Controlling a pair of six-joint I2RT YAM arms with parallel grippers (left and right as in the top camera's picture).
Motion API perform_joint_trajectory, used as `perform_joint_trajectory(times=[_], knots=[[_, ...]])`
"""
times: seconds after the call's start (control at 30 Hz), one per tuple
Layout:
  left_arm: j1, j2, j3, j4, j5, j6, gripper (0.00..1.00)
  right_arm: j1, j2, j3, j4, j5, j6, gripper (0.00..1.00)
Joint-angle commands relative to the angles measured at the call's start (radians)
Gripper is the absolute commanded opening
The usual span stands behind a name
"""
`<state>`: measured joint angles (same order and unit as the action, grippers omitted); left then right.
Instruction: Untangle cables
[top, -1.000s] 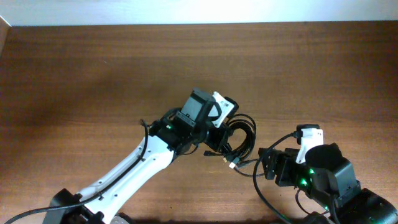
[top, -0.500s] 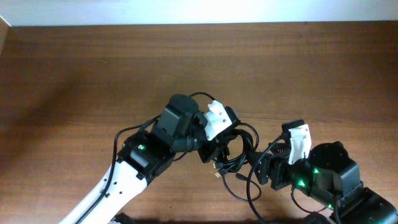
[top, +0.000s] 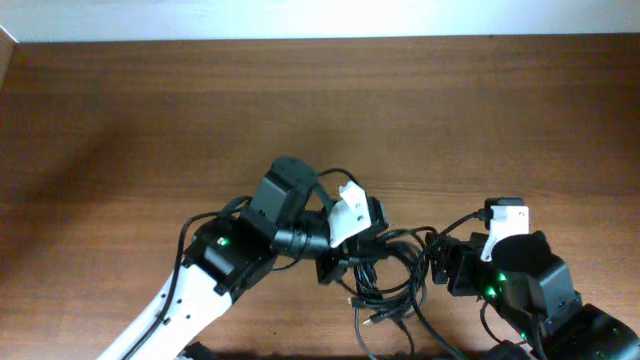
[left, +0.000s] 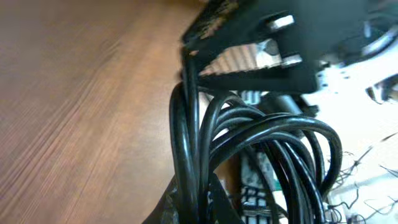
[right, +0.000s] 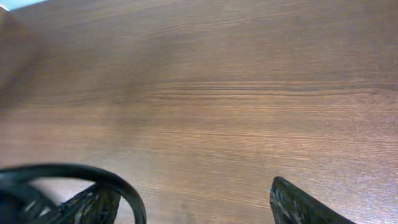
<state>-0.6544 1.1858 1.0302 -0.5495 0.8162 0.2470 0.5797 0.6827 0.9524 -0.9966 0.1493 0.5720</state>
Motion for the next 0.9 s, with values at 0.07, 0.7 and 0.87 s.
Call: perform_joint_trajectory(times=[0.07,0.7,0.87], knots=[[-0.004,-0.122,0.003,-0.034,0.142,0.066,0.00,-0.004,-0.002,0.009,-0.011,0.121,0.029,0.75],[-0.004,-0.151,0.003,0.028,-0.166,0.152,0.00,-0.004,-0.003,0.164,-0.051,-0.404,-0.352,0.75],[-0.004,-0.146,0.003,0.052,-0.140,0.152,0.00,-0.004,-0.003,0.164,-0.044,-0.451,-0.389,0.75]])
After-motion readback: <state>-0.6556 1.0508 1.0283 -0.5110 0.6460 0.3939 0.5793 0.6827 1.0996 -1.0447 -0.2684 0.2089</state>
